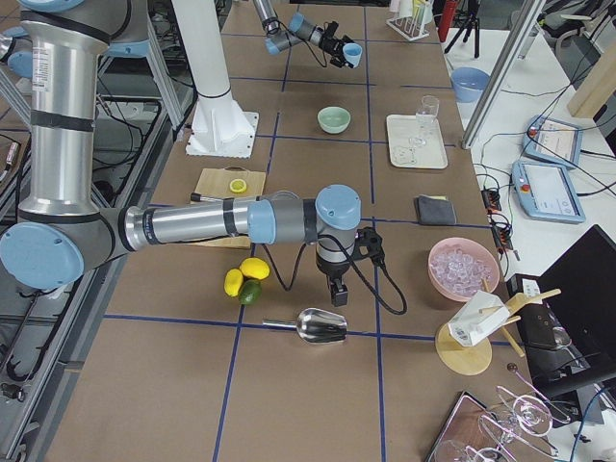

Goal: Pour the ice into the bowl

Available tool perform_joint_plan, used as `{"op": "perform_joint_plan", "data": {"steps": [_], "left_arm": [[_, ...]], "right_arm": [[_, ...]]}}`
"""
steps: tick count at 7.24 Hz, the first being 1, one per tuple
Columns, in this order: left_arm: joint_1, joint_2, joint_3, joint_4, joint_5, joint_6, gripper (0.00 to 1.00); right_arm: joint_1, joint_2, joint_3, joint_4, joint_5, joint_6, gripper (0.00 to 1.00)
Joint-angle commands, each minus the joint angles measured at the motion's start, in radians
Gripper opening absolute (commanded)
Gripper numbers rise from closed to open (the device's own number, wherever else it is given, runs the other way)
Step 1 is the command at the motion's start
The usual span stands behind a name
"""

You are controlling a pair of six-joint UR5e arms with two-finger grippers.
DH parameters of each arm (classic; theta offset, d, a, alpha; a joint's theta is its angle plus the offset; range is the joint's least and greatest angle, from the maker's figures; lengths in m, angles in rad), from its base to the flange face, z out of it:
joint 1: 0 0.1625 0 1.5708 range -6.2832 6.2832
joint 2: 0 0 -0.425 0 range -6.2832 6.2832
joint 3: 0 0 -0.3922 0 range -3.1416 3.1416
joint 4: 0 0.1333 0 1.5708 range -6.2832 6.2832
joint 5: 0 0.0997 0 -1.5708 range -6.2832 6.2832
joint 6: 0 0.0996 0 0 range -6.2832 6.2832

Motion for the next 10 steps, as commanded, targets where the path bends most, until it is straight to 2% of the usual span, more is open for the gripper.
{"op": "perform_joint_plan", "data": {"steps": [1,3,4,5,6,7,9,10], "left_arm": [[0.004,-0.132,-0.003,0.180,0.002,0.018,0.00],[0.021,-0.170,-0.002,0.184,0.008,0.265,0.00],[0.068,-0.179,0.003,0.184,0.055,0.306,0.00],[0.152,-0.197,0.014,0.185,0.180,0.418,0.00],[0.192,-0.217,0.003,0.185,0.196,0.581,0.00],[0.196,-0.244,0.012,0.187,0.198,0.640,0.00],[0.200,-0.275,0.015,0.310,0.200,0.685,0.00],[0.200,-0.285,0.014,0.337,0.224,0.779,0.00]], "right_arm": [[0.026,-0.038,-0.007,0.004,-0.036,0.016,1.00],[0.036,-0.049,-0.007,0.004,-0.035,0.018,1.00],[0.042,-0.052,-0.007,0.004,-0.036,0.022,1.00],[0.054,-0.054,-0.007,0.004,-0.036,0.026,1.00],[0.060,-0.054,-0.007,0.004,-0.036,0.026,1.00],[0.066,-0.054,-0.007,0.004,-0.038,0.029,1.00],[0.068,-0.055,-0.008,0.003,-0.038,0.035,1.00],[0.069,-0.060,-0.007,0.003,-0.036,0.039,1.00]]}}
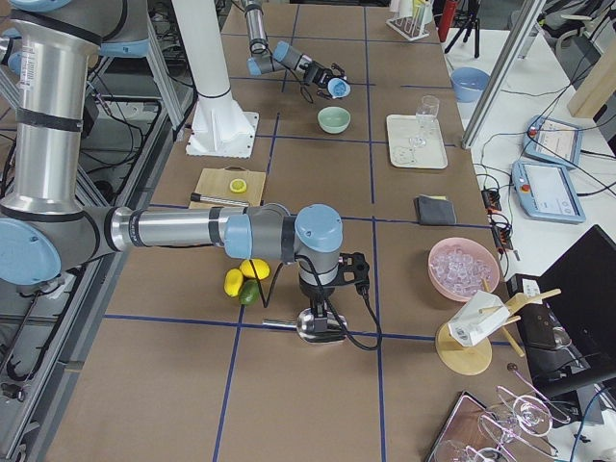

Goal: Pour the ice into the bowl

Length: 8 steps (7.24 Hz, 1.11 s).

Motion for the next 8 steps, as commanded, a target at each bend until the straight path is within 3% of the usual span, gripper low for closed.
{"op": "perform_joint_plan", "data": {"steps": [1,4,8], "left_arm": [[0.002,-0.022,0.008,0.058,0.095,0.149,0.00],[0.011,-0.065,0.069,0.064,0.173,0.289,0.00],[0.025,-0.097,0.074,0.083,0.181,0.624,0.00]], "right_arm": [[0.005,-0.004,0.001,0.000,0.000,0.005,1.00],[0.009,-0.007,0.001,0.000,0.000,0.005,1.00],[0.012,-0.018,0.001,0.001,0.001,0.005,1.00]]}}
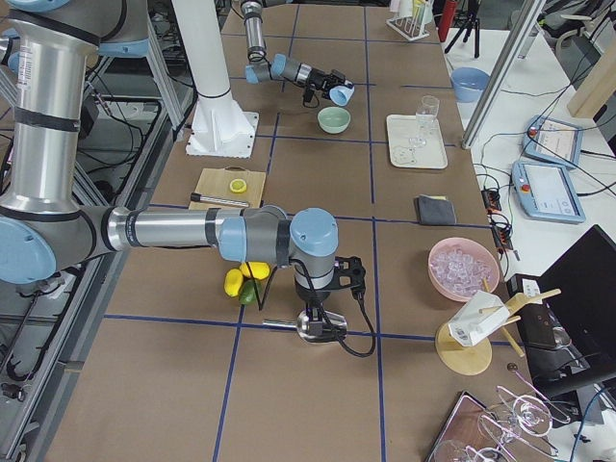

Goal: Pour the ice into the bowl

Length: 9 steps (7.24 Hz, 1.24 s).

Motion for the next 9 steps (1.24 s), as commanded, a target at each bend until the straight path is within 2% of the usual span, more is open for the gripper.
{"op": "perform_joint_plan", "data": {"steps": [1,5,9], "left_arm": [[0.001,-0.009,-0.005,-0.002,0.001,0.209,0.00],[0.001,-0.025,-0.008,-0.005,-0.001,0.469,0.00],[0.001,-0.025,-0.017,-0.020,-0.001,0.468,0.00]], "right_arm": [[0.002,-0.003,-0.001,0.001,0.000,0.000,1.00],[0.008,-0.008,-0.001,0.001,0.000,-0.002,1.00],[0.008,-0.011,0.000,0.001,0.000,-0.002,1.00]]}}
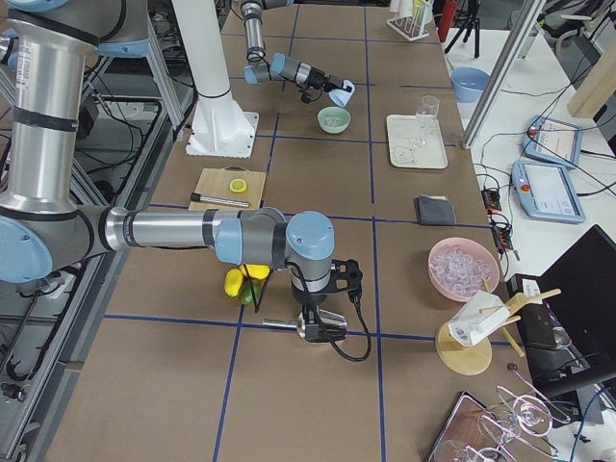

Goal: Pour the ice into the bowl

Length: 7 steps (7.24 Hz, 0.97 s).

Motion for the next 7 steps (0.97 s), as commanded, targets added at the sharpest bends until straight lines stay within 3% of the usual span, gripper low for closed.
{"op": "perform_joint_plan", "data": {"steps": [1,3,6,7], "left_arm": [[-0.003,0.000,-0.014,-0.070,-0.001,-0.008,0.00],[-0.027,0.000,-0.017,-0.247,-0.038,-0.116,0.00],[-0.099,0.026,-0.024,-0.253,-0.246,-0.468,0.00],[-0.160,0.041,-0.026,-0.251,-0.360,-0.544,0.00]], "right_arm": [[0.000,0.000,-0.001,0.000,0.000,0.000,1.00],[0.000,0.000,-0.001,0.000,0.000,0.000,1.00],[0.000,0.000,-0.001,0.000,0.000,-0.003,1.00],[0.000,0.000,-0.001,0.000,0.002,-0.009,1.00]]}}
